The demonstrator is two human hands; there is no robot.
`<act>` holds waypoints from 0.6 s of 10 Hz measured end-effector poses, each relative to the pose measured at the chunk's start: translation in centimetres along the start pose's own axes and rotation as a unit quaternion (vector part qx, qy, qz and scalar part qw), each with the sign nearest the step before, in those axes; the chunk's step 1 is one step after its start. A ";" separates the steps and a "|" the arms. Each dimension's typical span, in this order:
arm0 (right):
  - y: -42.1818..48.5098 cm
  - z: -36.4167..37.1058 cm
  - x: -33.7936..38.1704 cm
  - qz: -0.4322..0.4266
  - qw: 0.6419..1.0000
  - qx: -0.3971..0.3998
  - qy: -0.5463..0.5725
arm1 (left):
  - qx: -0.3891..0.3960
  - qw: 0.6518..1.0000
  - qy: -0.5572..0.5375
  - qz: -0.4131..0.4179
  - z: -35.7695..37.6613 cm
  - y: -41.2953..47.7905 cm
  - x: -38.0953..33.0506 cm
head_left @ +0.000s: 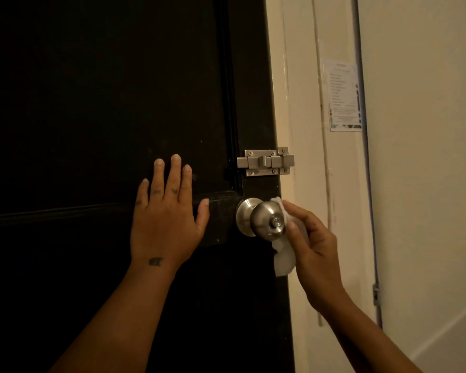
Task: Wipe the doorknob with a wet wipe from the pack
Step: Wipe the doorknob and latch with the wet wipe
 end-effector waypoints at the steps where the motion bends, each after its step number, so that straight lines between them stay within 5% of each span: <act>1: -2.3 -0.3 0.2 -0.066 0.991 -0.054 -0.101 | 0.000 1.000 -0.001 0.000 0.1 0.0 0.1; 6: -2.8 1.2 1.7 -0.171 0.906 -0.099 -0.375 | -0.001 1.000 -0.003 0.007 0.1 -0.1 0.0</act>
Point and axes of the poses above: each hand's wrist, its own y-axis towards the middle knuckle, its own z-axis out of the palm, x = y × z, the point moved 7 cm from there along y, towards the middle knuckle, and after that the axes turned 9 degrees about x, right-handed, at the moved point
